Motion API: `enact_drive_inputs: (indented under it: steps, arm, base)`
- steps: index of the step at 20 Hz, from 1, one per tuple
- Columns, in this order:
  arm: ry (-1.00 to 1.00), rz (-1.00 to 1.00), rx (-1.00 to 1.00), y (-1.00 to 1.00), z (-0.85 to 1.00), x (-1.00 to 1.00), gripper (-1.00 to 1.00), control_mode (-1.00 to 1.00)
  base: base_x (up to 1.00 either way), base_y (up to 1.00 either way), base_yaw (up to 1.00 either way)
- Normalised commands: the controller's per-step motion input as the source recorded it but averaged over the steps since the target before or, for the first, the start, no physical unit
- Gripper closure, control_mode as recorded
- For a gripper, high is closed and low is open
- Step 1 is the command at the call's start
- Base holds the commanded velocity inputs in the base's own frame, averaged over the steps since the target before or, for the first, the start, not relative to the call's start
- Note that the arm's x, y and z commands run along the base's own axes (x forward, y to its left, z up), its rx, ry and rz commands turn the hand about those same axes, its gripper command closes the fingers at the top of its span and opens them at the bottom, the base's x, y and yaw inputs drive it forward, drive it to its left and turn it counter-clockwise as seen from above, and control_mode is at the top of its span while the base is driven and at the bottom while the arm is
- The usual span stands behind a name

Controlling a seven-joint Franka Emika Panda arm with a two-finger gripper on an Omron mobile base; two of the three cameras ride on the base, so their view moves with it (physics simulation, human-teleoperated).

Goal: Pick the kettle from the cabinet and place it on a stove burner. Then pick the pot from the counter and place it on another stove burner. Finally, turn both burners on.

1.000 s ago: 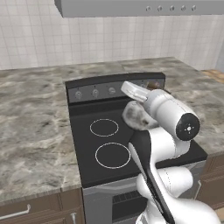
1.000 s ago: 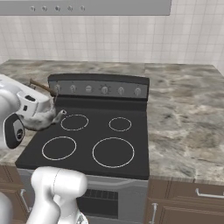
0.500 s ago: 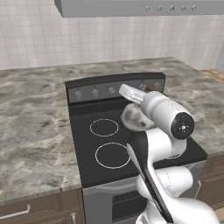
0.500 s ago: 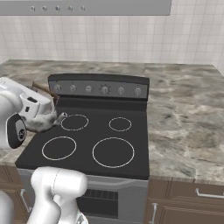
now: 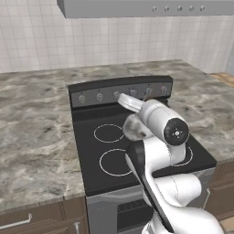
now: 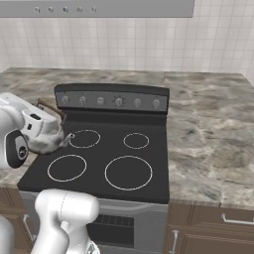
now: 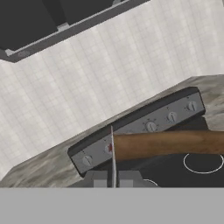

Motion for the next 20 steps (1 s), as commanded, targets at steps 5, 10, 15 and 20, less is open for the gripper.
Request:
enact_drive_inputs:
  steps: [5, 10, 15, 20]
  arm:
    - [0.02, -0.03, 0.00, 0.02, -0.28, 0.04, 1.00, -1.00]
    - [0.01, -0.03, 0.00, 0.00, -0.34, 0.04, 1.00, -1.00]
    - [0.01, -0.01, -0.02, 0.00, -0.33, 0.03, 1.00, -1.00]
    - [0.01, 0.00, -0.03, 0.00, -0.31, 0.00, 1.00, -1.00]
  base:
    - [0.00, 0.00, 0.00]
    - [0.00, 0.00, 0.00]
    - [0.00, 0.00, 0.00]
    - [0.00, 0.00, 0.00]
